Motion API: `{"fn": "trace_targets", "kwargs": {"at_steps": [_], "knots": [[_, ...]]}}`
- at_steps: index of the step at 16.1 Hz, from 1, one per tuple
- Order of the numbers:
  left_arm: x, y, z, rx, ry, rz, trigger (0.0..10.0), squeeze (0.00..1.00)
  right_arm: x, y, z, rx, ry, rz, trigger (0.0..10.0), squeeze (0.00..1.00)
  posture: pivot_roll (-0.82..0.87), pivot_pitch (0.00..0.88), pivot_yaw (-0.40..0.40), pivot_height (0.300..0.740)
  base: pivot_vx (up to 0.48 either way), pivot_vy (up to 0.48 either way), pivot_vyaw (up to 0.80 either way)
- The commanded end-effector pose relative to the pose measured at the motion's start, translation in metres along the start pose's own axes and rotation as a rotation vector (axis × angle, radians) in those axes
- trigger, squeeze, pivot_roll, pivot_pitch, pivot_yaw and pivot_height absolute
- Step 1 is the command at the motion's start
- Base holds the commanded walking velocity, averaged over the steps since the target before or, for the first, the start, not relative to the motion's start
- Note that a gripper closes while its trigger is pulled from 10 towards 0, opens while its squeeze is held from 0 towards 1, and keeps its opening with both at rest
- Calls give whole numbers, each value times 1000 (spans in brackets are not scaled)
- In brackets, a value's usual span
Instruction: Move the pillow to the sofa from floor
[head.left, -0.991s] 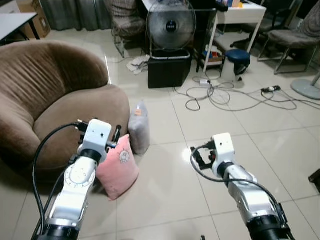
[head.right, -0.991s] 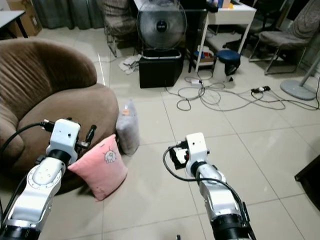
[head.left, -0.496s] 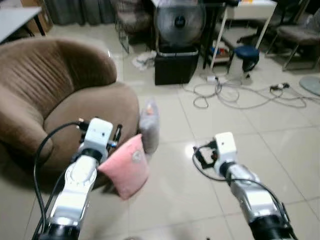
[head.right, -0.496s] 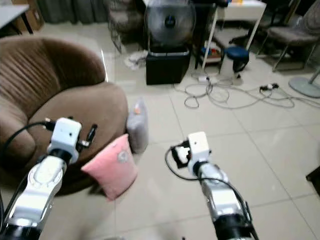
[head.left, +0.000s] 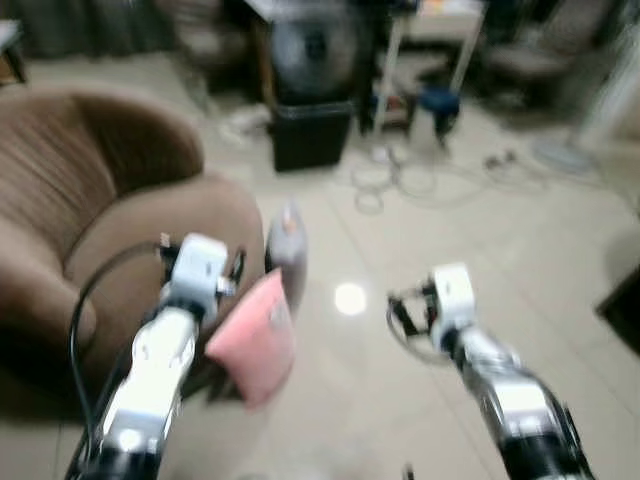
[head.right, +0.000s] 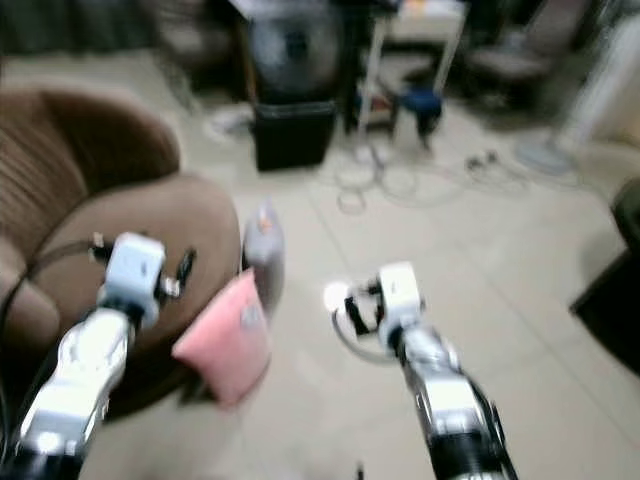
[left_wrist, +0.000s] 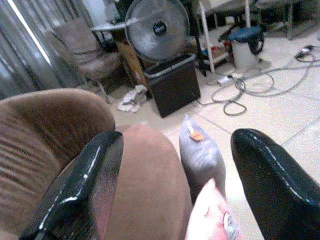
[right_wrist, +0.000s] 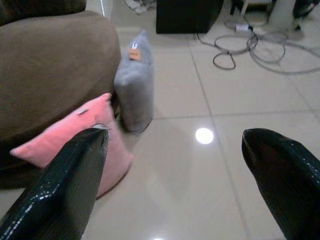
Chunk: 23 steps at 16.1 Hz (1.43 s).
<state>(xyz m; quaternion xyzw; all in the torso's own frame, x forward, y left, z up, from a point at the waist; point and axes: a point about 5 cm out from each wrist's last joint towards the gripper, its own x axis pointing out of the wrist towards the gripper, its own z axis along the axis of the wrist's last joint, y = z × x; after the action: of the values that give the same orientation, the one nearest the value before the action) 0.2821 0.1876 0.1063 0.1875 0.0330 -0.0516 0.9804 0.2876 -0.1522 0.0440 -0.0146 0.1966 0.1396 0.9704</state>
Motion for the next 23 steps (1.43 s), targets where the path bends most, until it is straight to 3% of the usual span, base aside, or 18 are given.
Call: {"fn": "trace_targets", "kwargs": {"at_steps": [1, 4, 8, 10, 12, 18, 23], "knots": [[1, 2, 0, 4, 4, 6, 10000, 0, 2, 3, 8, -10, -26, 11, 10000, 0, 98, 0, -1, 740, 0, 480, 0], [1, 2, 0, 5, 5, 5, 10000, 0, 2, 3, 8, -14, -26, 12, 10000, 0, 100, 0, -3, 740, 0, 480, 0], [2, -3, 5, 67, -34, -24, 10000, 0, 3, 3, 9, -15, -28, 12, 10000, 0, 101, 0, -3, 740, 0, -240, 0], [2, -3, 5, 65, -31, -24, 10000, 0, 3, 3, 9, -15, -28, 12, 10000, 0, 98, 0, -2, 740, 0, -480, 0], [4, -1, 5, 26, -34, 7, 10000, 0, 3, 1, 10, -15, -34, 11, 10000, 0, 96, 0, -1, 740, 0, 0, 0], [2, -3, 0, 9, -25, -9, 10000, 0, 4, 1, 11, -28, -35, 11, 10000, 0, 98, 0, -7, 740, 0, 0, 0], [-4, -7, -6, -20, -29, -31, 10000, 0, 3, 0, 12, -100, -72, 12, 10000, 0, 100, 0, -11, 740, 0, 0, 0]]}}
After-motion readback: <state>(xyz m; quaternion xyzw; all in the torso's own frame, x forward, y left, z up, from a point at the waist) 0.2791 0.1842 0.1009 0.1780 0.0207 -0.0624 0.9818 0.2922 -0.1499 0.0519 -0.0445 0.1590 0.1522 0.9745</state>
